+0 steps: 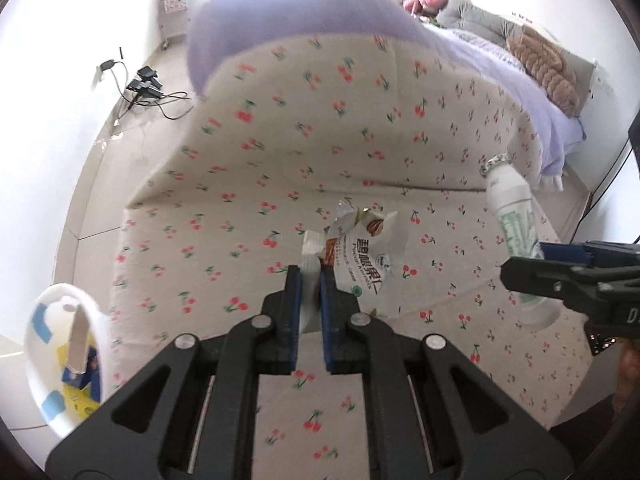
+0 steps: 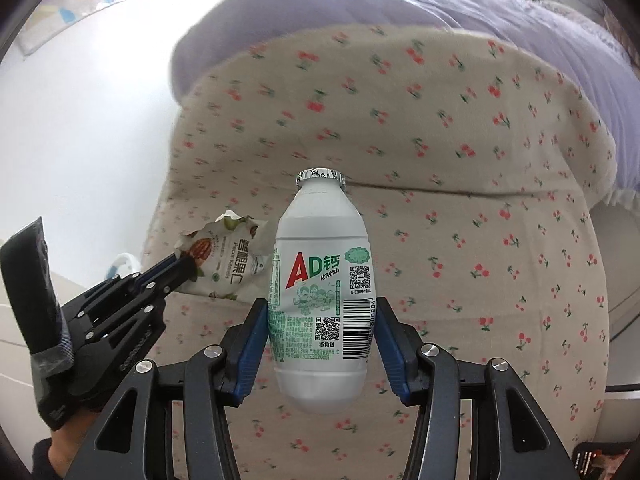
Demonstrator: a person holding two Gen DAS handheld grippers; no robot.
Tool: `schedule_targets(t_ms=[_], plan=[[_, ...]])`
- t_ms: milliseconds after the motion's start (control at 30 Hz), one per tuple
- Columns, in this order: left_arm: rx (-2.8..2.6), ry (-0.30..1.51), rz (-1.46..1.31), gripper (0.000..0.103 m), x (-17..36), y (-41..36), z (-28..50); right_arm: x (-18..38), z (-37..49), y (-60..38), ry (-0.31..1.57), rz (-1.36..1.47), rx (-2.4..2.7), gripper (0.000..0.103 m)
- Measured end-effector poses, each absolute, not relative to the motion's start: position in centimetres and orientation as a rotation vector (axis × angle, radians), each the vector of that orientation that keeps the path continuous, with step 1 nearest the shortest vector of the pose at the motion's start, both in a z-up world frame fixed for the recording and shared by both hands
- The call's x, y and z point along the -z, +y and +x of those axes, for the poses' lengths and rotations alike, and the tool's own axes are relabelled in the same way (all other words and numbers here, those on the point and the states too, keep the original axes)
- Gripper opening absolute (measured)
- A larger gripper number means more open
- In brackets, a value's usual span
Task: Collect trash
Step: 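Carry packet and bottle over the white bin and open both grippers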
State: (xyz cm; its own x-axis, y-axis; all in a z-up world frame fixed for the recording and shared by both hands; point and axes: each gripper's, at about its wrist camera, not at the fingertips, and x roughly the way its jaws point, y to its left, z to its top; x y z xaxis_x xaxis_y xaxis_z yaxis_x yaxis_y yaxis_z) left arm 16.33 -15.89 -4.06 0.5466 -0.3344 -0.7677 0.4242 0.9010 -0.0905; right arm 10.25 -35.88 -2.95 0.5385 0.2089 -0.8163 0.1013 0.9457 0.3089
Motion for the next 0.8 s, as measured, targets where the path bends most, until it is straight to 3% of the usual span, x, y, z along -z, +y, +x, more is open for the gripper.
schedule_targets(t_ms=[800], plan=[[0.183,0.837,-0.03,0.01,1.2,2.0,14.5,-1.4,12.2,-19.6,0.926,0.147,-0.296,0.053]])
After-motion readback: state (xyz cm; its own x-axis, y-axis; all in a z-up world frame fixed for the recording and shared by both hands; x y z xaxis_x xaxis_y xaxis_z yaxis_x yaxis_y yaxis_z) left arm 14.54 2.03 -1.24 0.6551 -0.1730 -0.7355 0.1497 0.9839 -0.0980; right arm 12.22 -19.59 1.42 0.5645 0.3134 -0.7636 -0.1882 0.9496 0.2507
